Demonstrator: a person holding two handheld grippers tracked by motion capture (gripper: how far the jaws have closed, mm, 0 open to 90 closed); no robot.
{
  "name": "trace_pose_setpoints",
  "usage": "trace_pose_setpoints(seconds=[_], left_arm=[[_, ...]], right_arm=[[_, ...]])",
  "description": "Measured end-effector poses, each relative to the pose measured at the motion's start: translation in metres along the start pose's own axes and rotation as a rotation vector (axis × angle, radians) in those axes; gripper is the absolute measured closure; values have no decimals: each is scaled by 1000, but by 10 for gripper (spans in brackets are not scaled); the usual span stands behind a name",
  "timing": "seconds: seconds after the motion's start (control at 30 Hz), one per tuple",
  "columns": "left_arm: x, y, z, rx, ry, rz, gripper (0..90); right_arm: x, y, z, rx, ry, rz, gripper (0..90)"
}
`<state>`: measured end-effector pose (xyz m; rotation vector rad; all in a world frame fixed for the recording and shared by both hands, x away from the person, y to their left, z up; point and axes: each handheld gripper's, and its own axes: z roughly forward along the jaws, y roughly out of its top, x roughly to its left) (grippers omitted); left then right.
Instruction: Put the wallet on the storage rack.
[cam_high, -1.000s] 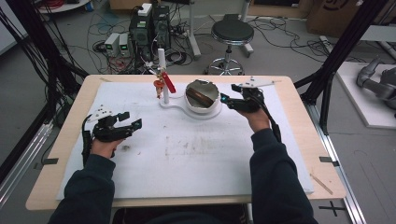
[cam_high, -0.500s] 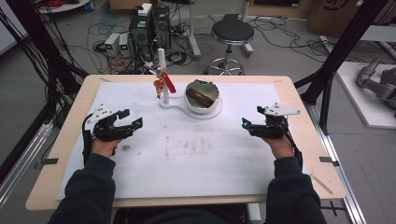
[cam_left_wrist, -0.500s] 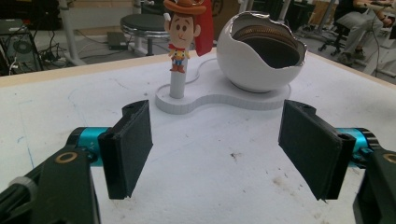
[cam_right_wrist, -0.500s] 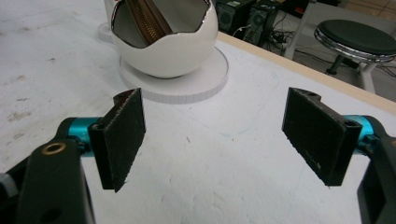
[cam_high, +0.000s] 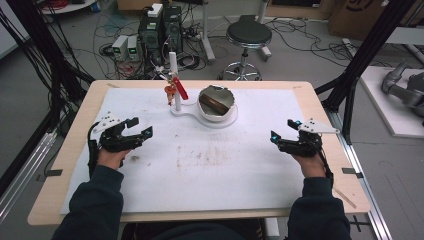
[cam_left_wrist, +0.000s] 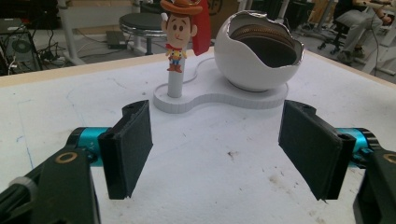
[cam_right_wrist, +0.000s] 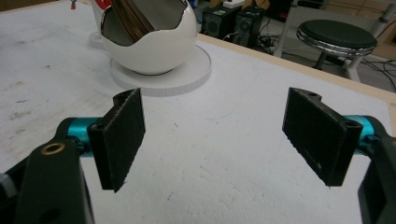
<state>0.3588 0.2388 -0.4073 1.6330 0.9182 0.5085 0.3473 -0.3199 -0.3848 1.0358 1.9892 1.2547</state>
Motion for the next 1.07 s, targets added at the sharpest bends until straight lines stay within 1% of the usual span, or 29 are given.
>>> trace_pose_setpoints(seconds=[0.07, 0.17, 0.3, 0.53, 1.07], left_arm=[[-2, 0, 0, -1, -3, 3, 258], [-6, -1, 0, 2, -11, 9, 258], [-8, -1, -1, 3, -16, 20, 258], [-7, -3, 0, 13, -10, 13, 258], [-5, -5, -5, 12, 5, 5, 258]], right_arm=[[0, -1, -1, 5, -6, 10, 216], [1, -1, -3, 4, -10, 7, 216], [1, -2, -3, 14, -17, -9, 216], [0, -4, 0, 29, -8, -7, 216], [0, -2, 4, 24, -1, -16, 216]])
